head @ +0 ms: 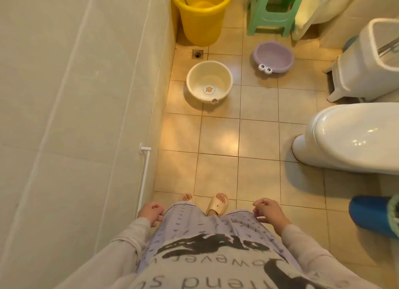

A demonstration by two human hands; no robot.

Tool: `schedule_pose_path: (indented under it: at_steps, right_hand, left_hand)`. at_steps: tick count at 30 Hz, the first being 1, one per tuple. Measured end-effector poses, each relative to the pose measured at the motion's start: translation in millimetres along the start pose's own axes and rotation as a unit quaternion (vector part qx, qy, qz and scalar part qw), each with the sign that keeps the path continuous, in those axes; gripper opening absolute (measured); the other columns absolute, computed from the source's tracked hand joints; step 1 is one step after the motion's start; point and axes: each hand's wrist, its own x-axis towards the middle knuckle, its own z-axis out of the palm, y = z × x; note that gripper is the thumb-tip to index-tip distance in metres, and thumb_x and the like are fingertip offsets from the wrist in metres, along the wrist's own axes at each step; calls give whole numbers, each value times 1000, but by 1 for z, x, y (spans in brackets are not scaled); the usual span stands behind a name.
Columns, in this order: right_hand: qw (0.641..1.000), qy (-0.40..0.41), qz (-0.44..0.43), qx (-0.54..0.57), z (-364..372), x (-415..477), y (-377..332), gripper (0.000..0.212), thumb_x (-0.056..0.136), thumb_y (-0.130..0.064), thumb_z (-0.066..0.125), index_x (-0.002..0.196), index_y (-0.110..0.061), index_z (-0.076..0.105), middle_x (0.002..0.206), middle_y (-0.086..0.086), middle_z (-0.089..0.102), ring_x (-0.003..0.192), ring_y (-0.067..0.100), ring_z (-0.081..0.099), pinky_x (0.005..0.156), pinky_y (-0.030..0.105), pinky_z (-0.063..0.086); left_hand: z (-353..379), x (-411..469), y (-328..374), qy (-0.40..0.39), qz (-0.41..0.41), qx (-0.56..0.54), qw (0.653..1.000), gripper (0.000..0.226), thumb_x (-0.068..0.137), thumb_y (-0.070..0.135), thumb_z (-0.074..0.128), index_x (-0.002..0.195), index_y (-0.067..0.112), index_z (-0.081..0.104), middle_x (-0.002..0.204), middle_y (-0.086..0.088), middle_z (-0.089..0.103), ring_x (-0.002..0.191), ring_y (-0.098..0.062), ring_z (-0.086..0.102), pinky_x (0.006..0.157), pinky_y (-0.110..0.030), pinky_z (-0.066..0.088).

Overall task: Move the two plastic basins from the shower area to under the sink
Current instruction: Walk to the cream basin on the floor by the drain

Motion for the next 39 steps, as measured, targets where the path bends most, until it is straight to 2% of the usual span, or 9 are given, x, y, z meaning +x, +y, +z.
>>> schedule_pose_path:
  at_steps: [4, 8, 10, 14, 18, 23, 29, 34, 39]
  right_hand:
    - [999, -10, -51, 10, -11, 19, -44, 12, 91, -6, 47, 91, -4, 59, 73, 11, 59, 67, 23, 58, 61, 30, 48]
    - [996, -24, -89, -8, -19, 34, -85, 13, 92, -7, 47, 91, -5, 59, 72, 10, 60, 69, 22, 59, 63, 30, 48]
    - [995, -28, -94, -13, -20, 41, -103, 13, 91, -7, 47, 90, -5, 59, 72, 9, 60, 69, 22, 59, 63, 30, 48]
    - [995, -26, -91, -18, -21, 64, -134, 14, 91, -5, 46, 93, -5, 59, 73, 9, 60, 67, 20, 59, 64, 29, 47]
    - [998, 11, -54, 16, -25, 88, -163, 14, 91, -6, 46, 95, -4, 59, 77, 10, 60, 70, 21, 59, 67, 31, 48]
    - [993, 57, 26, 104, -34, 111, -194, 13, 91, -5, 45, 90, -6, 57, 73, 11, 57, 66, 24, 57, 63, 32, 47]
    - [984, 92, 66, 139, -38, 125, -222, 9, 91, -5, 48, 88, -5, 57, 71, 12, 57, 65, 25, 56, 61, 32, 47]
    - [981, 92, 75, 153, -46, 141, -261, 9, 91, -6, 48, 91, -5, 56, 72, 12, 57, 65, 24, 57, 61, 32, 47]
    - [987, 64, 58, 132, -60, 174, -321, 10, 92, -6, 47, 92, -5, 57, 72, 12, 57, 67, 26, 56, 62, 33, 47]
  left_hand:
    - [5, 3, 2, 29, -28, -10, 999, 23, 86, 5, 49, 64, 11, 55, 65, -7, 56, 52, -17, 46, 47, -21, 31]
    - [4, 6, 18, 49, -31, 13, 998, 31, 85, 7, 53, 54, 12, 50, 54, -6, 51, 50, -17, 41, 45, -22, 35]
    - [1, 15, 25, 48, -42, -8, 998, 28, 85, 7, 53, 58, 11, 54, 56, -6, 53, 50, -17, 43, 43, -21, 38]
    - [-12, 41, 52, 35, -62, -45, 996, 17, 87, 5, 50, 70, 8, 56, 71, -11, 57, 55, -20, 51, 56, -24, 38]
    - [-44, 74, 112, 40, -49, -23, 998, 13, 86, 9, 50, 74, 10, 57, 77, -10, 60, 57, -19, 52, 51, -22, 36]
    - [-91, 100, 226, 32, 12, -22, 999, 9, 87, 13, 50, 86, 10, 59, 82, -7, 61, 62, -17, 54, 54, -22, 39]
    - [-124, 113, 346, 7, 91, -3, 996, 12, 89, 15, 51, 80, 14, 58, 77, -3, 60, 64, -16, 54, 55, -23, 39]
    - [-128, 122, 399, -6, 96, -7, 995, 13, 90, 15, 50, 79, 16, 56, 77, -2, 60, 63, -14, 54, 56, -23, 39]
    - [-117, 137, 415, -6, 54, -8, 999, 11, 91, 14, 48, 83, 13, 57, 76, -2, 59, 63, -15, 53, 55, -23, 38]
